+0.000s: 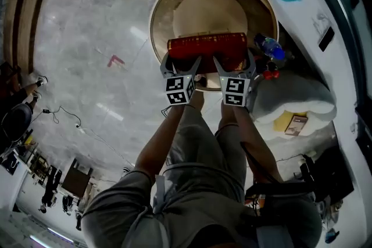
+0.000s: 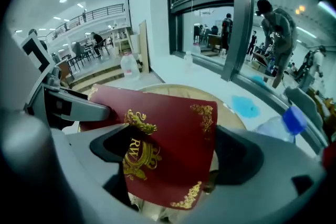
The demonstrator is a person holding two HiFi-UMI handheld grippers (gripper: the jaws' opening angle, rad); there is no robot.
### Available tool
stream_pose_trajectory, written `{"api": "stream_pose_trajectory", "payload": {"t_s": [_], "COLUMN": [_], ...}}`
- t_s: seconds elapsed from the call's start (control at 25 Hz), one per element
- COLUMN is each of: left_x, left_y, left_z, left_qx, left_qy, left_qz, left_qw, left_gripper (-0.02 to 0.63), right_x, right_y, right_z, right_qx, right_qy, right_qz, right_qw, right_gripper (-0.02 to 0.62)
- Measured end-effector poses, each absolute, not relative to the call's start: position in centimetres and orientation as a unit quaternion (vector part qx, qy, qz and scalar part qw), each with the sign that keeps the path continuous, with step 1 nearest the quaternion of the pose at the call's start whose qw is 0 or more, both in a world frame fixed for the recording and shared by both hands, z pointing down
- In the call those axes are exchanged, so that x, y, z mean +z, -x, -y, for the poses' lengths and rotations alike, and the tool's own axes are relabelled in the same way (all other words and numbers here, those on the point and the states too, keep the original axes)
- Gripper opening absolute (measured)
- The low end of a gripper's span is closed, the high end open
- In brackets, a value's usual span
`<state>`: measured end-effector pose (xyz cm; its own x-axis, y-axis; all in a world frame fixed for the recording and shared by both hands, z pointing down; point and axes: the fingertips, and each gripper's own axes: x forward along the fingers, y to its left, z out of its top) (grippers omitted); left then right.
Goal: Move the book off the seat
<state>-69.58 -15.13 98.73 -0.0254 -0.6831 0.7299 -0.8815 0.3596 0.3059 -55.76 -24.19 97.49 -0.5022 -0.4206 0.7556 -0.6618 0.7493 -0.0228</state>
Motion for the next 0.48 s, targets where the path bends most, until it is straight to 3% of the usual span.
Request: {"api": "stream_pose_trajectory", "payload": {"t_s": [0.48], "left_x": [104.4], "left_y": [71.0], "left_z": [16.1], "left_qx": [0.095], "left_qy": [-0.511], "left_qz": [0.724], "left_qw": [0.453], "left_gripper": [0.476], "right_x": [101.8], "right_y": [57.9], "right_z": [25.7], "right_qx": [0.103], "right_qy": [-0.333], "right_qz": [0.862], "right_qw": [0.369], "right_gripper": [0.491]}}
